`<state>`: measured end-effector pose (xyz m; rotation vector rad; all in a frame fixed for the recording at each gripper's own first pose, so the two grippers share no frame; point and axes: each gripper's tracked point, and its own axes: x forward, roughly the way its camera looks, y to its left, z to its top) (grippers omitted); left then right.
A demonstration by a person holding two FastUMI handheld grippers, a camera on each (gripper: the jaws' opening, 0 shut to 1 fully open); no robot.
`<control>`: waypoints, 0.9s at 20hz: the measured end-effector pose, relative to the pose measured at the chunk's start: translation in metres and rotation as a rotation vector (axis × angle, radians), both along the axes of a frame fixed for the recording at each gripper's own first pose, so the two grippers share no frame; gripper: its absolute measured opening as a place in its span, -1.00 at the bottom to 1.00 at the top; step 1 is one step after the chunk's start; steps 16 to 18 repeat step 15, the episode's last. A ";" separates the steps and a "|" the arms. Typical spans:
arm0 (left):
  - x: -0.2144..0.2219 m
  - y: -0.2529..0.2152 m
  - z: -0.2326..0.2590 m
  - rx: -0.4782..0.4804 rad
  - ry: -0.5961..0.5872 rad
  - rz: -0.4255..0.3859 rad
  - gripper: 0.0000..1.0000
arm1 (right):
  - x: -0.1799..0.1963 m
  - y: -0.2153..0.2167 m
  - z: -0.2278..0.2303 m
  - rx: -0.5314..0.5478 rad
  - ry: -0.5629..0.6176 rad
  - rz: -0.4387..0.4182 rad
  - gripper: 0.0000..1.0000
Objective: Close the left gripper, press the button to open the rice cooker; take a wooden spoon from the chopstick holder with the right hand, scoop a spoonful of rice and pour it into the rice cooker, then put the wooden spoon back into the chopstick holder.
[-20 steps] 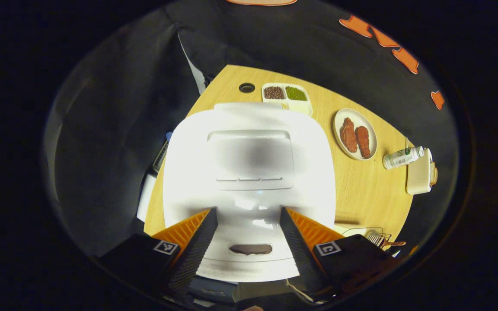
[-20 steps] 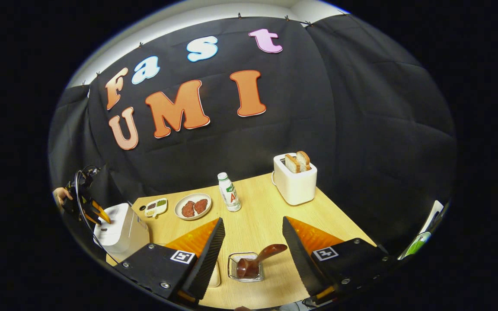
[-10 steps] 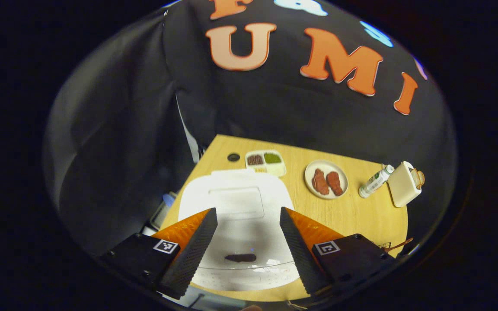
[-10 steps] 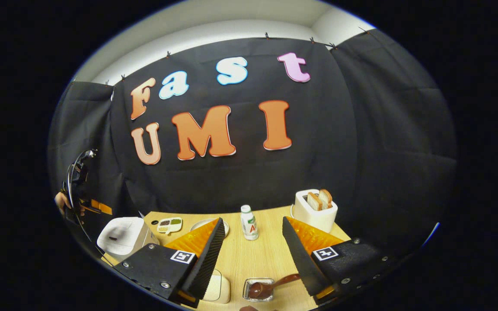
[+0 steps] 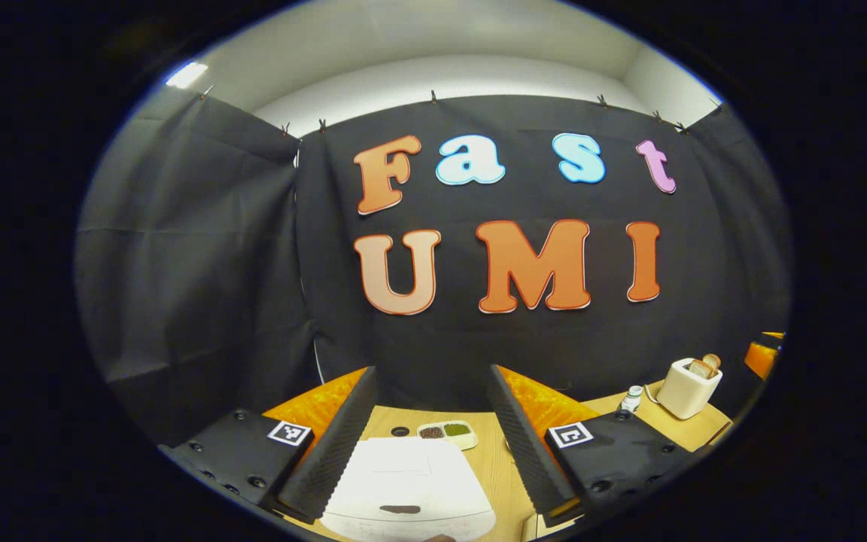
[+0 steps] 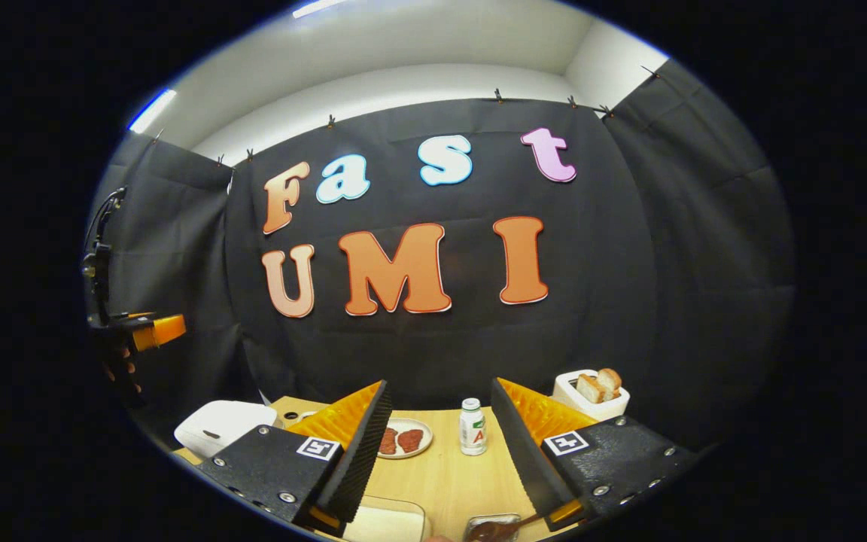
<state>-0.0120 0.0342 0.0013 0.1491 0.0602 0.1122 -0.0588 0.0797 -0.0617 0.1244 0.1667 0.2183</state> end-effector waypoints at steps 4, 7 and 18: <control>-0.037 -0.015 -0.013 -0.001 -0.067 0.051 0.99 | 0.003 0.013 -0.004 0.006 -0.018 0.021 0.67; -0.047 -0.026 -0.025 0.009 -0.053 0.020 1.00 | 0.004 0.017 -0.002 -0.036 -0.044 0.012 0.67; -0.053 -0.029 -0.050 -0.036 -0.005 -0.016 1.00 | -0.004 0.041 -0.006 -0.090 -0.062 0.084 0.67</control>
